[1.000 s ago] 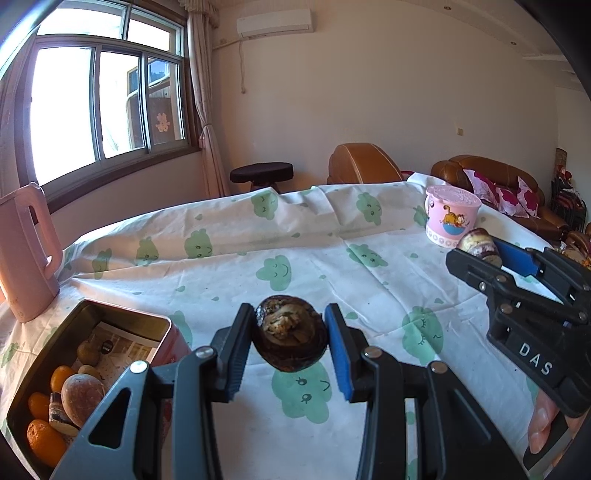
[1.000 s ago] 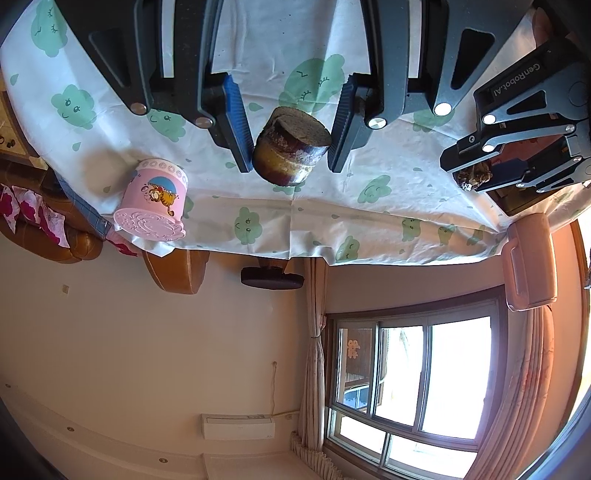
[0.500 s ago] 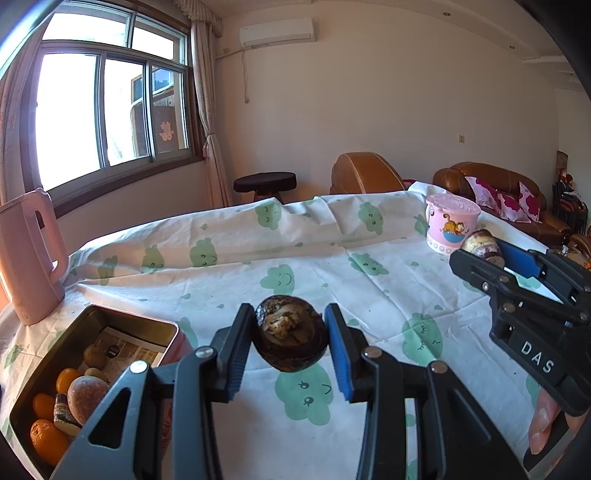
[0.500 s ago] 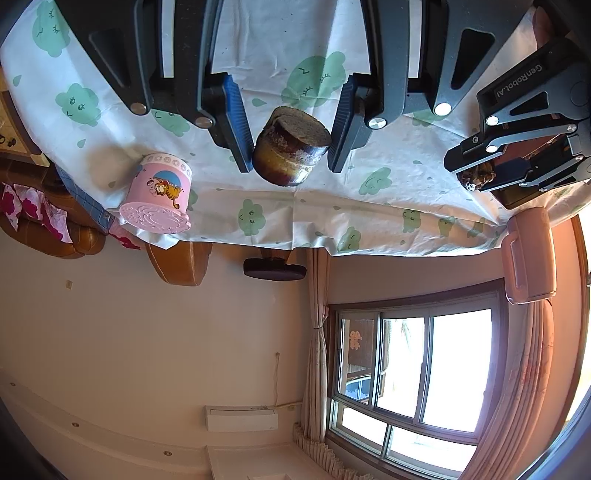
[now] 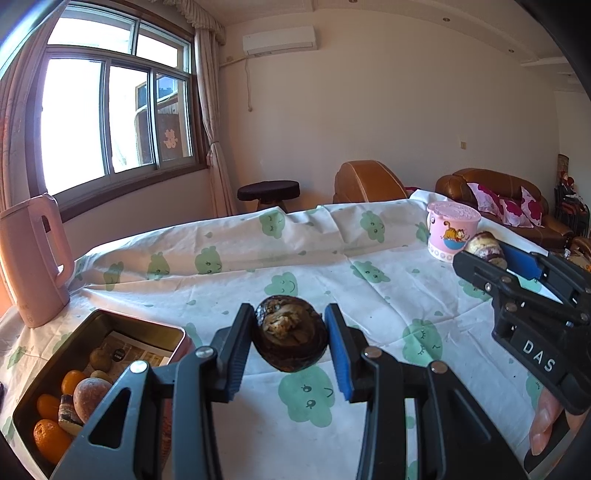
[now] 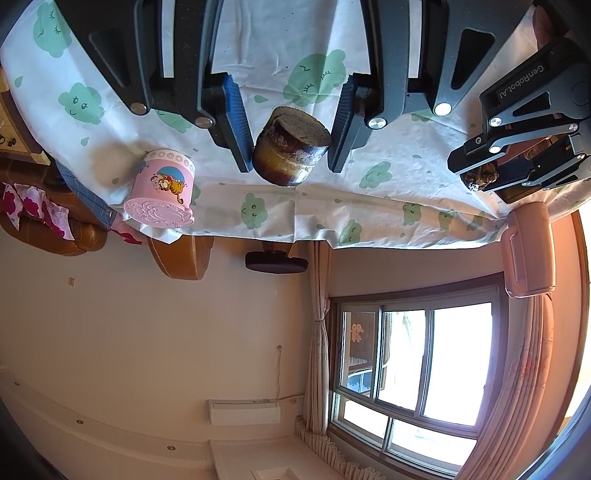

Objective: Organize fruits
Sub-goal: 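Lift and carry the jar with the right gripper while the left carries the dark fruit toward the tin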

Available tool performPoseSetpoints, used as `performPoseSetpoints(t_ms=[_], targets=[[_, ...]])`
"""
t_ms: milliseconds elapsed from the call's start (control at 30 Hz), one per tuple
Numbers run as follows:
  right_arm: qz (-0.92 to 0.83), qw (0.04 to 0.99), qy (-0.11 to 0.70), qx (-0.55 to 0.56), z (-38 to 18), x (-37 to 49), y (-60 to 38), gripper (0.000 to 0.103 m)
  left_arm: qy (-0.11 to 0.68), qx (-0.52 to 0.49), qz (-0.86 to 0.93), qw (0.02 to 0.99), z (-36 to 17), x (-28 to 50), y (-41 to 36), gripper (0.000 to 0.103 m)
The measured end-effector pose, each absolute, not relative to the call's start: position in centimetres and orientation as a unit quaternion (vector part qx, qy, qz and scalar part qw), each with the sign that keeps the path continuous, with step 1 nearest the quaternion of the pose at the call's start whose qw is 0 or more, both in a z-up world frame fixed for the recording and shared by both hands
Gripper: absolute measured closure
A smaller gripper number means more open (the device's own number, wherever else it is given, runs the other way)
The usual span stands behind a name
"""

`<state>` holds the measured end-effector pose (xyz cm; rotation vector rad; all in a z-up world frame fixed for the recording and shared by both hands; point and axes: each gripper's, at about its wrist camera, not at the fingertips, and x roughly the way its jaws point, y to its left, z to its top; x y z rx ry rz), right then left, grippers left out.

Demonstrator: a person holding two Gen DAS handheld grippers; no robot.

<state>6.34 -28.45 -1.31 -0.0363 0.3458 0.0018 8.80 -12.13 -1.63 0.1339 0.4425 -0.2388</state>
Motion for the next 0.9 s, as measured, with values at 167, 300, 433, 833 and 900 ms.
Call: performPoseSetpoints(t_ms=[167, 300, 433, 833, 900], targets=[[0.002, 0.987, 0.162, -0.016, -1.2, 6.1, -28.6, 0.059, 0.206, 0.066, -0.114, 0.97, -1.4, 8.4, -12.0, 0.062], [0.002, 0.988, 0.155, -0.015, -1.1, 5.7, -28.5, 0.059, 0.195, 0.067, -0.11, 0.972, -1.3, 8.0, -12.0, 0.062], [0.004, 0.989, 0.148, -0.014, -1.0, 5.4, -28.5, 0.059, 0.186, 0.067, -0.107, 0.974, -1.1, 7.7, -11.8, 0.062], [0.005, 0.989, 0.142, -0.027, -1.0, 5.1, -27.9, 0.059, 0.185, 0.066, -0.105, 0.975, -1.0, 7.3, -11.4, 0.062], [0.006, 0.989, 0.142, -0.032, -1.0, 5.0, -27.6, 0.059, 0.187, 0.064, -0.102, 0.975, -1.0, 7.3, -11.2, 0.062]])
